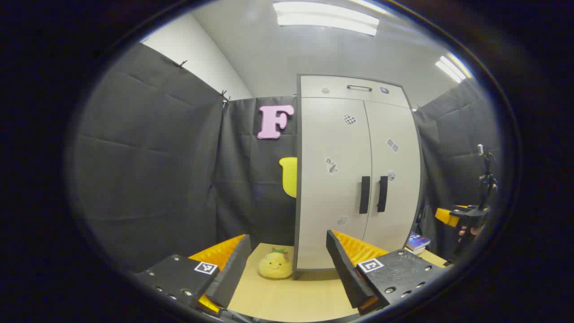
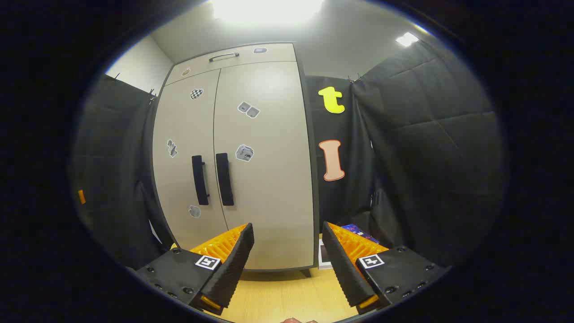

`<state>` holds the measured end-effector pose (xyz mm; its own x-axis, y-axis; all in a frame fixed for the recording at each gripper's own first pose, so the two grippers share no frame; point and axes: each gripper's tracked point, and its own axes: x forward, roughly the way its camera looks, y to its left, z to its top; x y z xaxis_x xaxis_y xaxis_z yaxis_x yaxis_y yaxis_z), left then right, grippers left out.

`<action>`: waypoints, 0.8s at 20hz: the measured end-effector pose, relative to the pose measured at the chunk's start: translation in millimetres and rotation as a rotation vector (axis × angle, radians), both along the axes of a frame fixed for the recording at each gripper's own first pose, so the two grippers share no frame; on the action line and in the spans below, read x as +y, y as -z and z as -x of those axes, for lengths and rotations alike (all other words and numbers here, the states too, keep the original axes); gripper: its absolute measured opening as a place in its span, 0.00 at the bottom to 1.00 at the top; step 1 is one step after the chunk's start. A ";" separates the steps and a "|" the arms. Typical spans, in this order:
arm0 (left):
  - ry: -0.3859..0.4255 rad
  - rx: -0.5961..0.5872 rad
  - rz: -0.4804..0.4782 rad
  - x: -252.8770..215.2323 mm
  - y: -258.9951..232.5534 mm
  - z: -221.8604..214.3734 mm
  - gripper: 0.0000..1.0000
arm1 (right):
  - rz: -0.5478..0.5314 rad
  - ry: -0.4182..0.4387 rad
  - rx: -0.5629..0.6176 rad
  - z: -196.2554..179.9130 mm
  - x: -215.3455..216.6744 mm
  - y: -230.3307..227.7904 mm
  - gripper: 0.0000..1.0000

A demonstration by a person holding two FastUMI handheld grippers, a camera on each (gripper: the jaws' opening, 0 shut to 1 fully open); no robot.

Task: Open the right door of the double-door shoe cabinet with the right hand, and open the left door with the left hand.

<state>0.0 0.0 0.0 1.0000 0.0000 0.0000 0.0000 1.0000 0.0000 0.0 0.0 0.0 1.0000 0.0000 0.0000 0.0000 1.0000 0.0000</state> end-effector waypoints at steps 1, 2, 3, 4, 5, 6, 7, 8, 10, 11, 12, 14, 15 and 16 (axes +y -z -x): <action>0.008 0.000 -0.005 -4.1 0.0 -2.1 0.99 | 0.001 0.002 -0.006 -1.1 -0.4 -6.2 0.96; 0.018 -0.002 -0.011 -7.9 -1.0 -4.6 0.98 | 0.005 0.006 -0.015 -2.4 -0.7 -12.0 0.96; 0.030 -0.005 -0.020 -12.4 -0.5 -7.0 0.98 | 0.008 0.010 -0.020 -3.3 -0.9 -15.0 0.96; 0.037 -0.008 -0.028 -15.7 -0.5 -9.0 0.99 | 0.008 0.008 -0.020 -3.9 -0.2 -17.3 0.92; 0.042 -0.012 -0.031 -18.8 0.6 -12.6 0.99 | 0.005 0.001 -0.016 -4.4 1.6 -17.2 0.96; 0.049 -0.013 -0.028 -22.1 2.0 -16.5 0.99 | 0.003 -0.003 -0.011 -4.4 2.9 -17.9 0.96; 0.059 -0.013 -0.022 -26.2 5.0 -18.5 0.99 | 0.004 -0.004 -0.014 -4.1 2.1 -19.4 0.96; 0.068 -0.011 -0.015 -30.1 6.7 -20.8 0.99 | 0.008 0.000 -0.018 -4.2 0.9 -22.3 0.96; 0.086 -0.008 -0.010 -36.7 12.9 -25.1 0.99 | 0.017 0.001 -0.022 -4.5 0.4 -23.3 0.96; 0.087 -0.007 -0.010 -37.5 15.4 -27.0 0.99 | 0.020 0.001 -0.020 -4.7 0.2 -23.0 0.92; 0.087 -0.004 -0.008 -37.2 18.0 -29.2 0.99 | 0.020 -0.002 -0.016 -5.8 0.7 -23.7 0.96; 0.091 -0.001 0.015 -39.7 21.2 -31.7 0.98 | 0.013 -0.010 -0.009 -7.8 3.8 -24.1 0.96; 0.094 0.000 0.026 -40.1 23.5 -31.0 0.97 | 0.007 -0.015 -0.007 -8.2 5.9 -25.4 0.96; 0.095 0.001 0.029 -39.7 24.6 -30.3 0.99 | 0.000 -0.020 -0.009 -9.2 8.5 -28.2 0.96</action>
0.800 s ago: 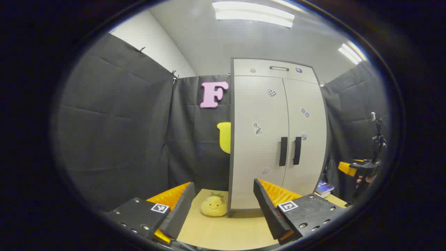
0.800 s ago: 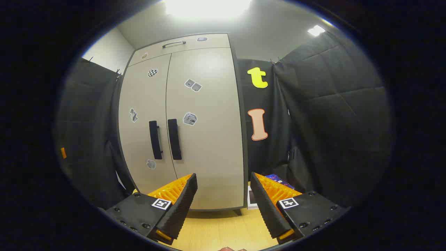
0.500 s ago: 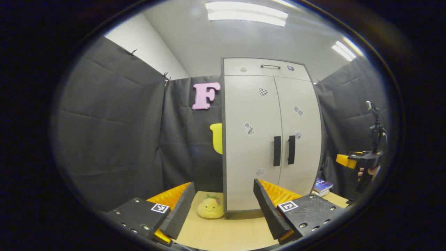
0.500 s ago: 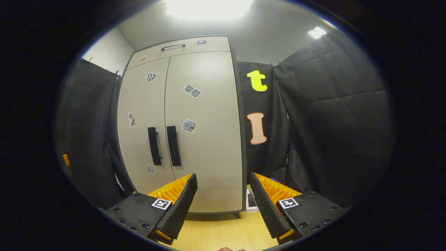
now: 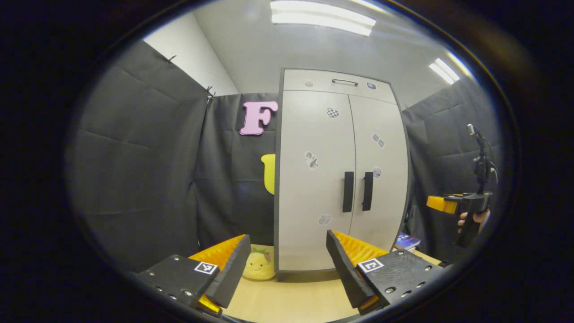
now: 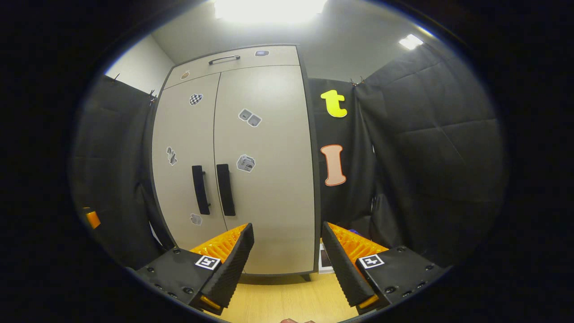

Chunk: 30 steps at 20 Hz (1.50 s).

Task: Open the right door of the double-door shoe cabinet with the right hand, and open the left door with the left hand.

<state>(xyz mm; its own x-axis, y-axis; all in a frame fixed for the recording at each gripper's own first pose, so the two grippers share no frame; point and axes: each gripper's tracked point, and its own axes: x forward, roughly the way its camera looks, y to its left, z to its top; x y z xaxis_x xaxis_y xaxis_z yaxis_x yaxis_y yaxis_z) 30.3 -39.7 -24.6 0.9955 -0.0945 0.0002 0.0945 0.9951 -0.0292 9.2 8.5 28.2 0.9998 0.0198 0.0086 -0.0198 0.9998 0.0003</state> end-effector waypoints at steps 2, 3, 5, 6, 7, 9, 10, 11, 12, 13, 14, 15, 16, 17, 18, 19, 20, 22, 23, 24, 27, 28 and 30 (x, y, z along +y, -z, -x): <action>-0.009 0.004 -0.016 6.5 4.9 1.1 0.99 | -0.010 -0.014 -0.011 -2.7 5.5 -8.1 0.96; -0.016 0.009 -0.025 8.6 9.6 1.4 0.98 | -0.010 -0.022 -0.021 -4.6 8.9 -12.8 0.96; -0.019 0.022 -0.021 10.8 18.2 4.0 0.98 | -0.002 -0.040 -0.045 -9.6 16.4 -25.2 0.96; -0.018 0.029 -0.009 11.1 23.0 5.8 0.99 | 0.009 -0.045 -0.064 -13.6 19.8 -33.0 0.96; -0.020 0.038 0.001 12.6 28.0 8.5 0.99 | 0.020 -0.047 -0.079 -16.5 22.6 -37.9 0.96; -0.038 0.056 0.011 20.1 37.8 12.3 0.99 | 0.030 -0.062 -0.100 -23.8 33.1 -47.6 0.96; -0.048 0.065 0.015 24.0 41.6 14.7 0.99 | 0.029 -0.074 -0.104 -29.0 39.1 -52.9 0.96; -0.057 0.076 0.020 26.5 47.6 16.9 0.99 | 0.029 -0.090 -0.106 -34.6 46.1 -57.1 0.92; -0.065 0.086 0.029 29.8 50.6 19.4 0.97 | 0.026 -0.104 -0.107 -40.1 53.6 -61.6 0.92; -0.074 0.094 0.038 33.6 55.1 21.9 0.97 | 0.020 -0.118 -0.106 -45.6 60.3 -65.4 0.96; -0.085 0.103 0.047 38.0 59.3 23.7 0.97 | 0.012 -0.130 -0.097 -52.1 67.9 -67.6 0.96; -0.097 0.114 0.056 42.0 64.2 27.4 0.97 | 0.001 -0.146 -0.080 -58.7 76.6 -68.5 0.96; -0.104 0.133 0.069 45.8 69.4 29.2 0.97 | -0.008 -0.169 -0.066 -64.7 86.7 -69.2 0.92; -0.104 0.147 0.081 47.4 73.9 32.0 0.97 | -0.011 -0.186 -0.056 -72.1 95.9 -70.8 0.96; -0.113 0.152 0.086 51.8 75.4 35.2 0.97 | -0.008 -0.196 -0.052 -79.0 102.7 -71.7 0.96; -0.128 0.156 0.083 59.4 77.5 37.0 0.98 | -0.001 -0.201 -0.048 -86.7 108.5 -72.8 0.96; -0.147 0.165 0.075 67.2 80.9 39.4 0.97 | 0.004 -0.210 -0.046 -94.5 115.1 -72.6 0.96; -0.180 0.190 0.058 79.5 87.6 43.9 0.97 | 0.000 -0.227 -0.023 -109.9 127.8 -68.3 0.96; -0.192 0.196 0.051 84.5 88.2 47.4 0.96 | -0.006 -0.227 -0.014 -117.2 131.6 -67.3 0.96; -0.206 0.200 0.045 90.7 88.0 49.8 0.98 | -0.013 -0.223 -0.010 -125.2 134.1 -66.1 0.96; -0.234 0.221 0.034 104.1 93.8 53.7 0.98 | -0.015 -0.191 -0.001 -148.0 137.0 -58.9 0.96; -0.241 0.224 0.029 106.9 94.6 54.7 0.97 | -0.013 -0.181 0.007 -155.8 137.5 -55.6 0.96; -0.251 0.239 0.020 109.9 100.1 55.1 0.97 | -0.006 -0.173 0.034 -168.2 141.2 -45.7 0.96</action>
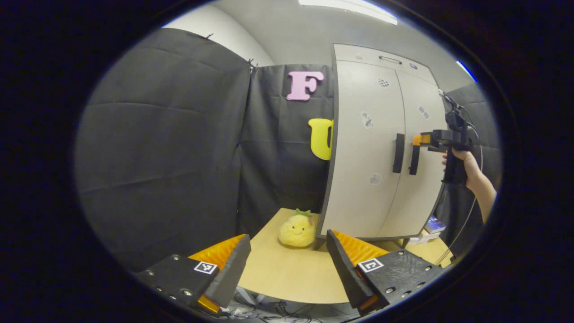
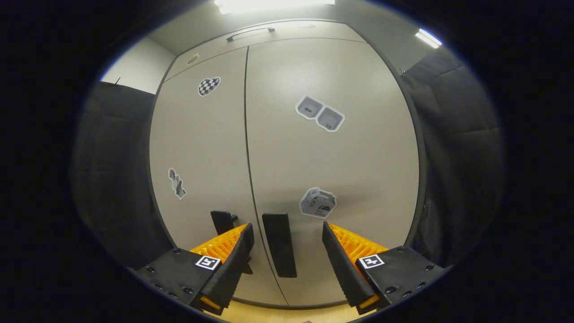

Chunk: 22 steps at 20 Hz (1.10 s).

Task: Open the right door of the double-door shoe cabinet with the right hand, and open the left door with the left hand.

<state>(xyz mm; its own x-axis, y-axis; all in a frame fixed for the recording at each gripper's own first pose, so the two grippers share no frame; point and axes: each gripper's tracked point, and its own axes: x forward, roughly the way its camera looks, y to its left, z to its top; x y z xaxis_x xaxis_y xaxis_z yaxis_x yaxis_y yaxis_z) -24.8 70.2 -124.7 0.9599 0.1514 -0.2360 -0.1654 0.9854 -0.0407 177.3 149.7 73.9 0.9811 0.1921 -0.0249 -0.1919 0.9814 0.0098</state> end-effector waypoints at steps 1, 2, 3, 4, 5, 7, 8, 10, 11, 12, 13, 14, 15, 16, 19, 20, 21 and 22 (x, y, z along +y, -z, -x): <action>0.000 0.010 -0.001 -0.5 3.9 -0.7 0.97 | 0.007 0.009 0.005 -6.6 1.0 4.0 0.96; 0.001 0.017 0.001 -1.6 6.3 -3.5 0.97 | 0.018 0.011 0.012 -11.1 3.3 8.6 0.96; 0.005 0.021 0.003 -3.0 7.7 -5.4 0.97 | 0.030 0.015 0.017 -15.0 4.9 12.2 0.96; 0.011 0.022 0.002 -4.8 7.1 -7.9 0.97 | 0.041 0.021 0.026 -19.4 5.4 16.3 0.96; 0.016 0.021 -0.001 -6.0 7.2 -9.6 0.99 | 0.049 0.022 0.035 -21.4 6.9 20.2 0.91; 0.024 0.018 -0.012 -8.1 6.2 -13.3 0.99 | 0.054 0.034 0.048 -25.9 7.8 26.1 0.74; 0.027 0.018 -0.017 -8.7 5.5 -15.0 0.99 | 0.057 0.037 0.057 -27.2 8.3 28.9 0.65; 0.028 0.017 -0.021 -9.5 5.0 -16.6 0.99 | 0.052 0.030 0.057 -28.1 10.6 29.4 0.42; 0.028 0.016 -0.020 -10.0 5.6 -16.7 0.99 | 0.059 0.028 0.056 -27.6 10.3 30.4 0.38; 0.027 0.016 -0.020 -10.8 5.0 -16.8 0.99 | 0.062 0.026 0.044 -28.6 9.8 29.2 0.36; 0.025 0.015 -0.020 -10.8 6.2 -15.9 0.99 | 0.060 0.021 0.045 -30.2 10.1 30.6 0.33; 0.024 0.017 -0.021 -11.4 6.5 -15.1 0.99 | 0.061 0.013 0.044 -28.5 9.9 30.0 0.27; 0.024 0.020 -0.020 -13.0 9.2 -13.3 0.99 | 0.058 0.004 0.047 -28.2 10.1 29.8 0.25; 0.025 0.022 -0.018 -14.4 10.0 -11.9 0.99 | 0.060 -0.012 0.047 -28.5 11.4 30.7 0.22; 0.034 0.029 -0.010 -22.2 13.6 -7.3 0.99 | 0.065 -0.055 0.061 -32.3 12.6 34.5 0.08; 0.038 0.028 -0.013 -24.1 13.0 -6.3 0.99 | 0.066 -0.061 0.062 -26.6 11.5 30.9 0.00; 0.039 0.027 -0.017 -25.7 13.1 -4.4 0.99 | 0.069 -0.063 0.062 -24.1 10.9 31.5 0.04; 0.040 0.026 -0.021 -27.5 11.8 -2.3 0.99 | 0.069 -0.063 0.061 -23.7 11.0 31.8 0.04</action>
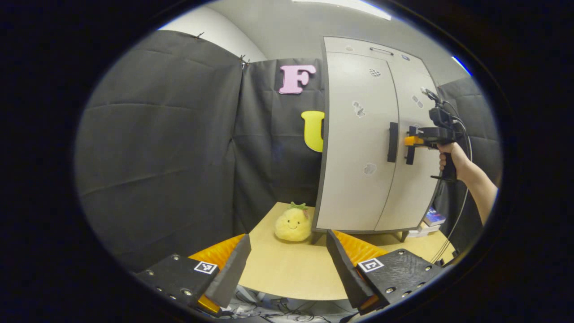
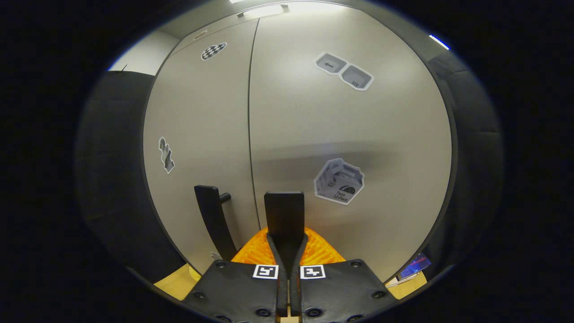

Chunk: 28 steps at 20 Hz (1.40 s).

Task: Open the right door of the double-door shoe cabinet with the right hand, and open the left door with the left hand.

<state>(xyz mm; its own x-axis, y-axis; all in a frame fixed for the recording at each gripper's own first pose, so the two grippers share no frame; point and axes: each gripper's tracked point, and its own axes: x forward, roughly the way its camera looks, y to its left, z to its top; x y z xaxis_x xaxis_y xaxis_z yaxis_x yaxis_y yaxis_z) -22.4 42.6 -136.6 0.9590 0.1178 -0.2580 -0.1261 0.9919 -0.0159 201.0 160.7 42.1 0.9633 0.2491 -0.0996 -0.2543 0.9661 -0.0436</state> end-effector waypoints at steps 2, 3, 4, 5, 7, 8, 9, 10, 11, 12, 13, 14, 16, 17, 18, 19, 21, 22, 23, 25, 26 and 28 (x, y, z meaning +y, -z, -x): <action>0.002 -0.005 -0.003 -4.0 -2.2 5.0 0.99 | -0.006 -0.005 -0.006 5.0 -0.5 0.1 0.04; 0.004 -0.008 -0.001 -5.4 -2.3 8.2 0.99 | -0.011 -0.010 -0.007 8.2 -0.9 0.3 0.04; 0.005 -0.007 0.002 -7.4 -2.2 10.8 0.99 | -0.015 -0.018 -0.008 12.2 -2.0 0.6 0.04; 0.008 -0.005 0.004 -9.1 -0.4 12.8 0.99 | -0.018 -0.024 -0.007 16.4 -3.2 0.7 0.04; 0.014 -0.003 0.006 -12.8 0.7 18.6 0.99 | -0.025 -0.034 -0.007 26.6 -6.8 0.8 0.04; 0.017 -0.002 0.007 -14.4 0.7 20.8 0.99 | -0.027 -0.036 -0.008 29.5 -6.7 0.6 0.04; 0.020 -0.001 0.009 -17.8 1.5 21.9 0.99 | -0.026 -0.037 -0.012 34.5 -8.0 1.6 0.04; 0.024 0.000 0.013 -20.6 2.7 22.0 0.99 | -0.026 -0.040 -0.016 41.5 -12.3 2.0 0.04; 0.030 0.000 0.018 -24.0 2.9 24.6 0.99 | -0.036 -0.048 -0.016 47.8 -15.6 2.1 0.04; 0.038 0.000 0.021 -27.4 3.1 25.8 0.99 | -0.047 -0.055 -0.013 53.4 -18.7 2.1 0.04; 0.047 0.001 0.023 -31.1 3.5 26.7 0.99 | -0.050 -0.062 -0.012 58.1 -21.6 2.2 0.04; 0.056 0.002 0.021 -35.0 3.7 27.4 0.99 | -0.049 -0.067 -0.010 62.8 -23.8 2.5 0.04; 0.076 -0.001 0.016 -43.4 1.5 27.1 0.99 | -0.049 -0.071 -0.011 72.0 -30.1 3.1 0.04; 0.085 -0.002 0.013 -47.5 2.1 27.8 0.99 | -0.048 -0.071 -0.011 76.8 -33.6 2.9 0.04; 0.094 -0.004 0.011 -51.1 0.3 27.8 0.99 | -0.047 -0.074 -0.011 81.0 -36.4 2.8 0.03; 0.103 -0.005 0.010 -55.3 1.0 29.3 0.99 | -0.051 -0.080 -0.009 84.9 -39.4 2.8 0.03; 0.121 -0.005 0.015 -64.8 1.9 29.1 0.99 | -0.053 -0.091 -0.007 91.9 -45.1 2.7 0.04; 0.130 -0.002 0.017 -69.1 3.7 27.7 0.99 | -0.054 -0.094 -0.009 95.1 -47.6 3.0 0.04; 0.140 0.004 0.019 -74.4 5.9 27.9 0.99 | -0.053 -0.097 -0.012 97.2 -49.4 2.8 0.03; 0.157 0.017 0.020 -83.0 9.4 24.3 0.99 | -0.060 -0.102 -0.015 102.5 -54.7 2.8 0.00; 0.172 0.020 0.024 -88.9 9.6 22.0 0.99 | -0.067 -0.104 -0.017 105.4 -57.2 2.8 0.03; 0.207 0.018 0.035 -102.1 9.9 16.3 0.99 | -0.073 -0.101 -0.025 110.7 -63.4 3.2 0.04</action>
